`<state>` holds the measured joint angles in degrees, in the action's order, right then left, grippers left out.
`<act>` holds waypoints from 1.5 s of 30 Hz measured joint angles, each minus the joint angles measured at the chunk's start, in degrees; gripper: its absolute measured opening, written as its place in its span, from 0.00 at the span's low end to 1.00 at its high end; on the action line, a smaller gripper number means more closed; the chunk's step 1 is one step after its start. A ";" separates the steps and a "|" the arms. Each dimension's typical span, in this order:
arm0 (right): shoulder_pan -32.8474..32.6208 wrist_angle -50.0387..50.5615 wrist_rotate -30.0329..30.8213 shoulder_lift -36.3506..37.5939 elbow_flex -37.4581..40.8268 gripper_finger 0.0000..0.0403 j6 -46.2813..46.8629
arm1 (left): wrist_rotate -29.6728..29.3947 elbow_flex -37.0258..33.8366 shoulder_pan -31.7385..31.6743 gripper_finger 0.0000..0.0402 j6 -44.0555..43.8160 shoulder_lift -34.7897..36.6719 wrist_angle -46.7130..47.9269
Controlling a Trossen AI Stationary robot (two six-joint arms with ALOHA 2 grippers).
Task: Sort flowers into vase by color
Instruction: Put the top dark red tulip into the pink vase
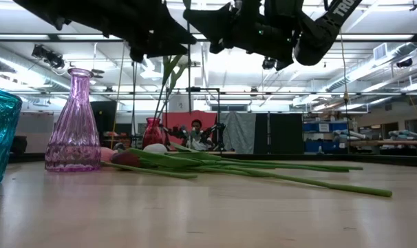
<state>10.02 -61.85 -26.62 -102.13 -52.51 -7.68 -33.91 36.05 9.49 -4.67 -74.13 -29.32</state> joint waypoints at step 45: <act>14.10 29.67 -19.15 9.97 7.30 0.33 0.75 | 27.58 1.33 0.38 0.04 -6.40 39.75 42.36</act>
<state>24.12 -32.18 -45.77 -92.16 -45.21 -6.93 -6.33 37.39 9.87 -11.07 -34.38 13.04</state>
